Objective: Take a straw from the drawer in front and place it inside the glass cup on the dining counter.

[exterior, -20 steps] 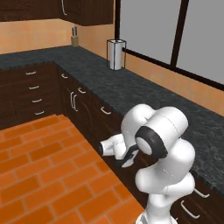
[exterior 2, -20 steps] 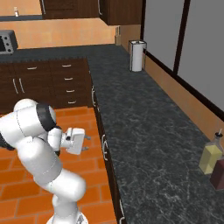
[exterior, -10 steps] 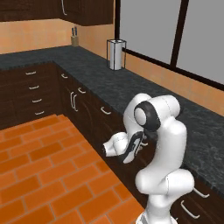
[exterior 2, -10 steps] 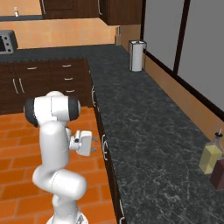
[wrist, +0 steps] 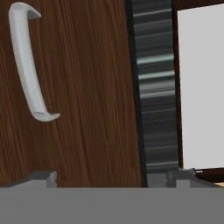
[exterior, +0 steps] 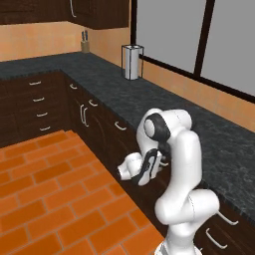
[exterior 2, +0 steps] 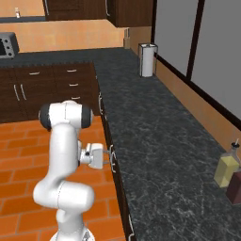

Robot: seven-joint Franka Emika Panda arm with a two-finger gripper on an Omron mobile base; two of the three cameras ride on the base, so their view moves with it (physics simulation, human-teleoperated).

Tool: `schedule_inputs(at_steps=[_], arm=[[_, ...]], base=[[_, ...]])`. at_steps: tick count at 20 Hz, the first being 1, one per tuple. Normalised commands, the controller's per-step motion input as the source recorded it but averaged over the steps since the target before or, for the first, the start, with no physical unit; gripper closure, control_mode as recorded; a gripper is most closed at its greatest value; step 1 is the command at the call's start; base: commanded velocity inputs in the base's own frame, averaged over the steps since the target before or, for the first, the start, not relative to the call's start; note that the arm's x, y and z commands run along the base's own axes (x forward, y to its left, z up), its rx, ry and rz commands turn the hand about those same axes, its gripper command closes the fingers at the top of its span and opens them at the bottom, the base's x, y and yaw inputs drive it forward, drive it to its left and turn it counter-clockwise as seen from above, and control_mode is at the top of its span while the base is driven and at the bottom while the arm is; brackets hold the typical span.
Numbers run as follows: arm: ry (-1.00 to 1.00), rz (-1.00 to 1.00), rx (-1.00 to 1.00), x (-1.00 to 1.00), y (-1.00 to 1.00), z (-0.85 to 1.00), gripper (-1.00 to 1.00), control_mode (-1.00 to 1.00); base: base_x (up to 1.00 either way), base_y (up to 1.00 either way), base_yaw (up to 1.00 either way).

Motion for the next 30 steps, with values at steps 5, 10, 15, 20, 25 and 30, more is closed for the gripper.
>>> schedule_inputs(at_steps=[5,10,15,20,25,30], arm=[[0.00,0.00,0.00,0.25,-0.20,-0.18,-1.00,-1.00],[0.00,0.00,0.00,0.28,-0.08,-0.28,-1.00,-1.00],[0.00,0.00,0.00,0.34,-0.03,-0.31,-1.00,-1.00],[0.00,0.00,0.00,0.42,0.00,-0.33,-1.00,-1.00],[0.00,0.00,0.00,0.35,-0.10,-0.18,-1.00,-1.00],[0.00,0.00,0.00,0.21,-0.10,-0.15,1.00,-1.00]], base=[[0.00,0.00,0.00],[0.00,0.00,0.00],[0.00,0.00,0.00],[0.00,0.00,0.00],[0.00,0.00,0.00],[0.00,0.00,0.00]])
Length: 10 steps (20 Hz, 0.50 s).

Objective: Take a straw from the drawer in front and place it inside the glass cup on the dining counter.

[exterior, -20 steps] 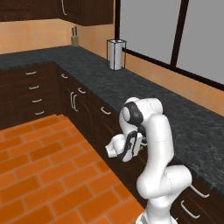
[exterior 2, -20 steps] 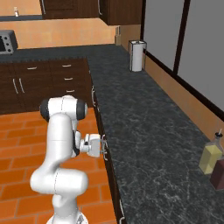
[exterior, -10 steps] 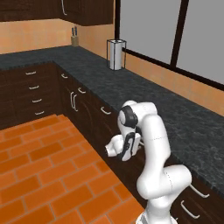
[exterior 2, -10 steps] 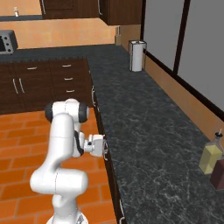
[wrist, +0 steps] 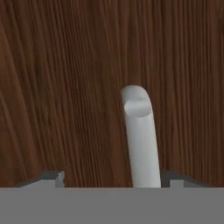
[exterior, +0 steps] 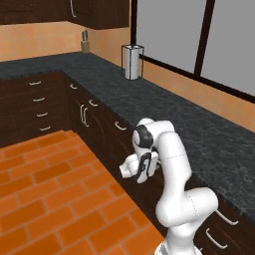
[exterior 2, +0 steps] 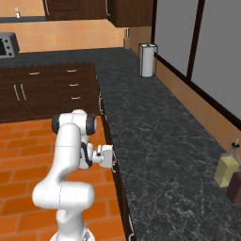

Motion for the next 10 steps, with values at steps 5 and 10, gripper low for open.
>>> schedule_inputs(at_steps=[5,10], arm=[[-0.01,0.00,0.00,-0.22,0.12,0.00,1.00,-1.00],[0.00,0.04,0.00,-0.46,0.81,0.00,1.00,-1.00]], base=[[0.00,0.00,0.00],[0.00,0.00,0.00]])
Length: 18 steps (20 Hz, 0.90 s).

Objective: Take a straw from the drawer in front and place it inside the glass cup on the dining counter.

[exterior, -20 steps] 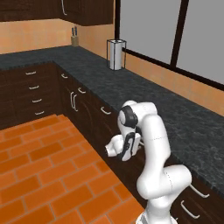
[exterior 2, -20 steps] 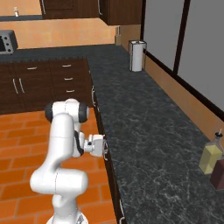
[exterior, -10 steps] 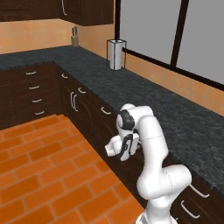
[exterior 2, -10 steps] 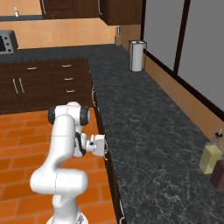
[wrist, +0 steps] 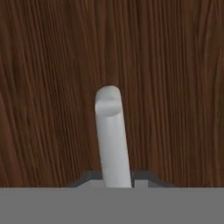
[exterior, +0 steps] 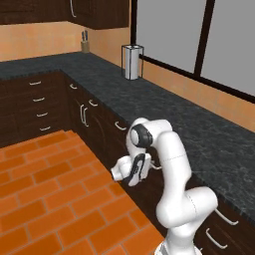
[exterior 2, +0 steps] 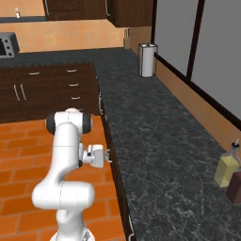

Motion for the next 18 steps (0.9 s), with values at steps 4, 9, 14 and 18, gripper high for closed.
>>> schedule_inputs(at_steps=[4,9,14,18], arm=[[0.00,0.11,0.00,-0.53,1.00,0.00,1.00,-1.00],[0.00,0.12,0.00,-0.52,1.00,0.00,1.00,-1.00],[0.08,0.13,0.00,-0.39,1.00,0.00,1.00,-1.00],[0.14,0.12,0.00,-0.27,1.00,0.00,1.00,-1.00]], base=[[0.00,0.00,0.00],[0.00,0.00,0.00],[0.00,0.00,0.00],[0.00,0.00,0.00]])
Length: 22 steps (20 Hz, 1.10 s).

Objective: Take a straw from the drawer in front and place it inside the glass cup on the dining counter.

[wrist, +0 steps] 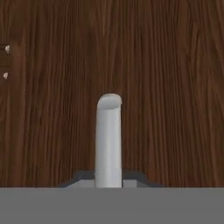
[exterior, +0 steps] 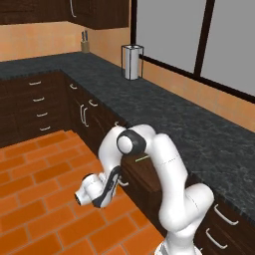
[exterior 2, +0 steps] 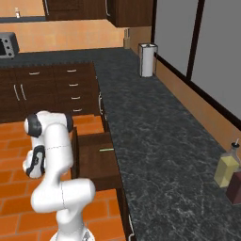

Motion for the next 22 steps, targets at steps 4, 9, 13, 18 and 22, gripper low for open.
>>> schedule_inputs(at_steps=[4,9,13,18,22], arm=[[0.20,0.08,0.04,-0.14,1.00,0.02,-1.00,-1.00],[0.33,0.06,0.35,-0.09,0.49,0.37,-1.00,-1.00],[0.32,0.07,0.52,-0.18,0.21,0.73,-1.00,-1.00],[0.02,-0.01,0.32,-0.41,-0.17,1.00,-1.00,-1.00],[0.00,-0.11,0.25,-0.07,-0.57,1.00,-1.00,-1.00]], base=[[0.00,0.00,0.00],[0.00,0.00,0.00],[0.00,0.00,0.00],[0.00,0.00,0.00],[0.00,0.00,0.00]])
